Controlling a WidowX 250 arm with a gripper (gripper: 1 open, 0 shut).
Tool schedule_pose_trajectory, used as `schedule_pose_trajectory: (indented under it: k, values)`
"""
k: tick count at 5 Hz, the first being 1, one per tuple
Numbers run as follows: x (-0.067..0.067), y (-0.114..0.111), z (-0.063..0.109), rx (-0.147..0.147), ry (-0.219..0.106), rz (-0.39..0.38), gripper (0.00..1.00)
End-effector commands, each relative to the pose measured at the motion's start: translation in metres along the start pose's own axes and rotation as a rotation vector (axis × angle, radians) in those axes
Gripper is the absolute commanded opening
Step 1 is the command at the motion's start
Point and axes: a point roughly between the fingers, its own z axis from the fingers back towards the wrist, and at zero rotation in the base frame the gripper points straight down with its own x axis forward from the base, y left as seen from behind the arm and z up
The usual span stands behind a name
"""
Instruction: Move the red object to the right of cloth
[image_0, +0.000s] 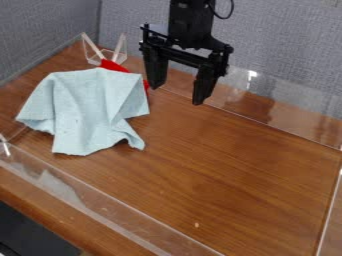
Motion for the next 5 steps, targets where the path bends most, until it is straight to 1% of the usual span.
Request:
schedule_pose_trajectory:
  k: [1,2,3,4,5]
  values:
    - [0.004,0.005,-0.006,0.001,0.013,-0.013,1.00]
    - [0.013,0.018,-0.011,0.006,0.021,-0.031,1.00]
    - [0.024,0.042,-0.008,0.010,0.023,-0.057,1.00]
    - [0.037,0.060,-0.007,0.009,0.022,-0.060,1.00]
    - [0.050,0.060,-0.010,0.007,0.018,-0.061,1.00]
